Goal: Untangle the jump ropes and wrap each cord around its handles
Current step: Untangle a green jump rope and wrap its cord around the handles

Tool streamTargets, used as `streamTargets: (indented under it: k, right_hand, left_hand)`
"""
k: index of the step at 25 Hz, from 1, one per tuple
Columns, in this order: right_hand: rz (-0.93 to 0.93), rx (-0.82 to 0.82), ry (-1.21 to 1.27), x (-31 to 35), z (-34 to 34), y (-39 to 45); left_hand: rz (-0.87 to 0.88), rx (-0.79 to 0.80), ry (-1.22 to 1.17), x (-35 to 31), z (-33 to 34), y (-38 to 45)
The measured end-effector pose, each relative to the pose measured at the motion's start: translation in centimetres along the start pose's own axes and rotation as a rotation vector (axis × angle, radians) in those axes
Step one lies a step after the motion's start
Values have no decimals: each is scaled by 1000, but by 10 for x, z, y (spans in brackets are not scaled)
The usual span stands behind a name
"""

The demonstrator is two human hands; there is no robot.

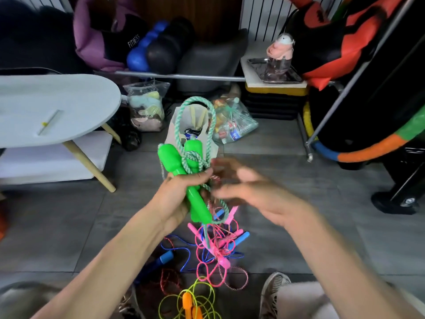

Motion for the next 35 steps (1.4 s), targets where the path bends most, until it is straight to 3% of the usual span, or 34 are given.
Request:
streamTargets:
  k: [2, 8, 14, 18, 21, 24, 28, 30, 32, 35]
  right_hand:
    - [1, -45, -150, -7, 9, 6]
    - [-173, -368, -214, 11, -20, -3]
    - [-156, -269, -10, 17, -18, -9]
    - [-333, -274, 347, 31, -42, -21]
    - [-399, -315, 845, 30, -86, -31]
    - [-544, -293, 1172, 26, -128, -47]
    - [-786, -225, 1364, 11, -194, -69]
    - [-777, -256, 1401, 3, -213, -70]
    - [-709, -238, 1306, 15, -191, -70]
    - [-327, -169, 776, 38, -101, -48]
  left_hand:
    - [-8, -64, -14, -4, -6, 2]
    - [104, -208, 5, -15, -24, 8]
    - [167, -307, 136, -20, -33, 6]
    - [166, -439, 215, -19, -50, 11]
    - [146, -548, 88, -16, -70, 17]
    - [150, -646, -11, -11, -89, 20]
    - [157, -752, -97, -12, -111, 23]
    - [149, -678, -220, -17, -104, 24]
    - [130, -484, -309, -27, -80, 24]
    - [141, -182, -187, -43, -39, 15]
Point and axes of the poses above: each hand's wrist, its own y-axis towards the middle knuckle, its own z-axis out of the palm, x = y × z, the point moved 6 cm from there along y, towards the middle knuckle, and after that the axes turned 12 degrees about z, right-handed, at the moved point
